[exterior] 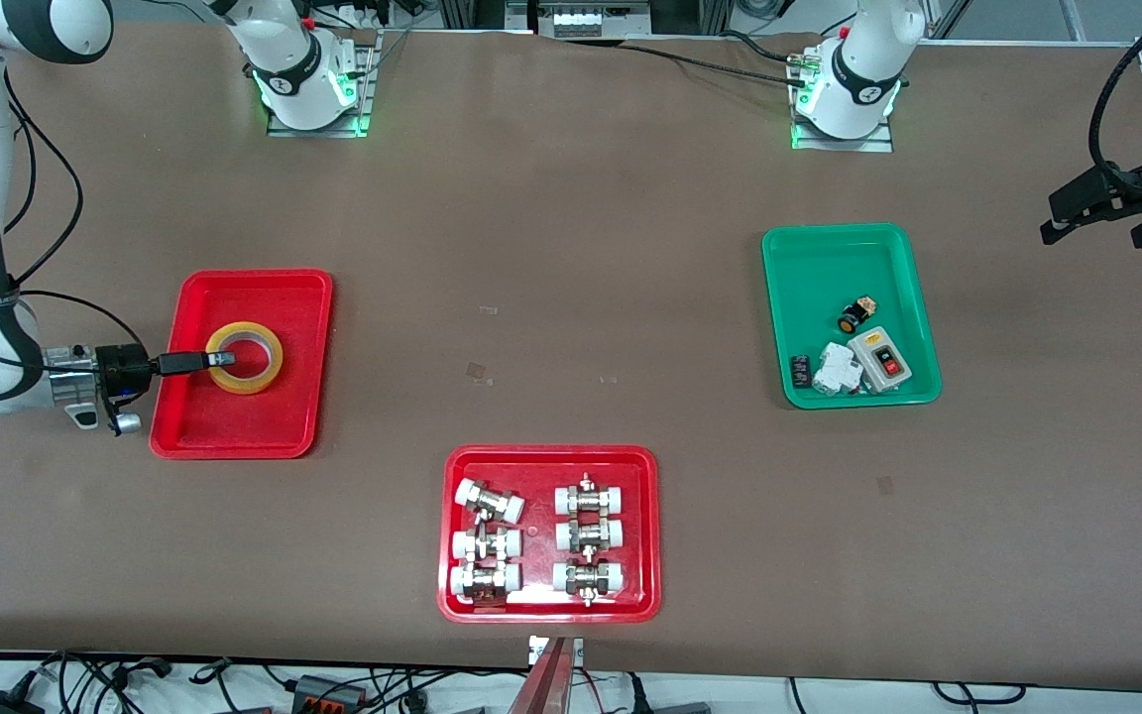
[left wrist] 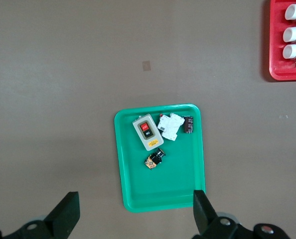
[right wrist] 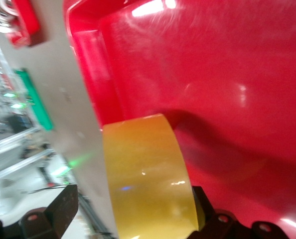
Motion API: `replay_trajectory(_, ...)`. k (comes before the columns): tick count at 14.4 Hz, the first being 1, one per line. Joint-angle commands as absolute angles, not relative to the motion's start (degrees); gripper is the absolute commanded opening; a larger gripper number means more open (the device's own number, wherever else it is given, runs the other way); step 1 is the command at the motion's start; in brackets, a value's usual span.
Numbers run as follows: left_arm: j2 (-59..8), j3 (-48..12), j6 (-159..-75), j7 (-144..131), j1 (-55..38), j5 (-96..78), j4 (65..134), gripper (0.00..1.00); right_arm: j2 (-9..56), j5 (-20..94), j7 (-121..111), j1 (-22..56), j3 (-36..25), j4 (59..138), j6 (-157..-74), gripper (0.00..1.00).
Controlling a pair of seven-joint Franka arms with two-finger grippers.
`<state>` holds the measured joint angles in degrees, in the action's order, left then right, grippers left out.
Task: Left arm passes tape to right arm into tray
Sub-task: 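Carry the tape with the right gripper and lower it into the red tray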
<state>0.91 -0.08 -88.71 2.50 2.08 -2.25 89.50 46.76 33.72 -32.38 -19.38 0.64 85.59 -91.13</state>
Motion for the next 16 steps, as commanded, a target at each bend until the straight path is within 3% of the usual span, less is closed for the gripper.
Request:
replay_trajectory(1,0.44,-0.44,-87.71,2.02,2.72,-1.14,88.42,1.0,43.6,27.18,-32.17,-16.79,0.7,86.13,-93.77,1.0)
replay_trajectory(10,-0.44,-0.79,-86.13,1.85,2.2,-0.97,86.57,1.0,42.1,20.67,-31.82,-14.94,0.62,88.86,-98.43,1.0)
replay_trajectory(16,-0.53,-0.79,-85.61,1.93,1.93,0.97,86.48,1.0,33.59,5.65,-22.01,-8.45,0.7,87.46,-99.76,1.0)
